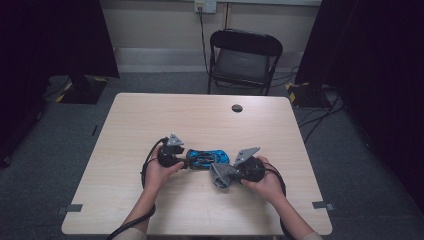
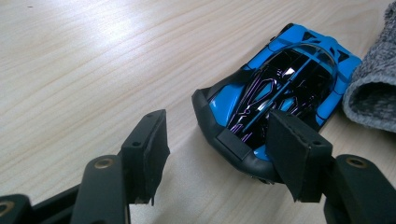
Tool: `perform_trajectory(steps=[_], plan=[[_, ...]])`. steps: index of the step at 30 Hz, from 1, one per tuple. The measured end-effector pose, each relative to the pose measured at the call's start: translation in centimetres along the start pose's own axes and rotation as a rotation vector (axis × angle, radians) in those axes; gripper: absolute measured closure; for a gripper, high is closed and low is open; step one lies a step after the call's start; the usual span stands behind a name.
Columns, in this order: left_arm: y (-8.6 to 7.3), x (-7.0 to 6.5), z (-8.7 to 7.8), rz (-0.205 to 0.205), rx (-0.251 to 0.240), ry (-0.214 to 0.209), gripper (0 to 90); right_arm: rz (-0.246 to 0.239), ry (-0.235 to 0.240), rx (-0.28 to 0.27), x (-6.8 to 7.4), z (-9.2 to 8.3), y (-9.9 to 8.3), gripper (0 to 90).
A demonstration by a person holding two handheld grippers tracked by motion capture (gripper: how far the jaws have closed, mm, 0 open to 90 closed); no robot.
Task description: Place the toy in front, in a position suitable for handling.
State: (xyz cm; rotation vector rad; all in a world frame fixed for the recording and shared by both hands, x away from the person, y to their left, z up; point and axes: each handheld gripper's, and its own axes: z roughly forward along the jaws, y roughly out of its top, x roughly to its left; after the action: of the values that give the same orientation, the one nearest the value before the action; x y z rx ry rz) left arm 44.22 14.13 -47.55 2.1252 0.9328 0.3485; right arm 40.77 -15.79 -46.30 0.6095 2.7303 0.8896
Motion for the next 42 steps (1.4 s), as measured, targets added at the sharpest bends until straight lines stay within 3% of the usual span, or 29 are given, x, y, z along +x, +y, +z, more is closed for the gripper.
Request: perform_trajectory(steps=[14, 24, 31, 37, 42], plan=[[0.0, -0.1, 0.0, -0.004, -0.003, 0.006, 39.1, 0.026, -0.032, 0.011, -0.9, -1.1, -1.2, 71.1], [-0.1, 0.0, -0.1, 0.003, -0.002, 0.012, 39.1, 0.041, -0.062, 0.003, -1.9, -3.0, -2.4, 71.1], [-0.1, -0.1, 0.0, -0.012, -0.005, 0.005, 38.6, -0.032, -0.022, -0.018, -0.2, -3.0, -1.1, 71.1], [-0.1, -0.2, 0.0, -0.009, -0.007, 0.003, 38.6, -0.101, 0.051, -0.02, 2.0, -1.1, 0.9, 71.1], [-0.1, -0.3, 0.1, -0.008, -0.01, 0.009, 38.6, -0.113, 0.082, -0.04, 3.4, 0.5, 2.9, 71.2]])
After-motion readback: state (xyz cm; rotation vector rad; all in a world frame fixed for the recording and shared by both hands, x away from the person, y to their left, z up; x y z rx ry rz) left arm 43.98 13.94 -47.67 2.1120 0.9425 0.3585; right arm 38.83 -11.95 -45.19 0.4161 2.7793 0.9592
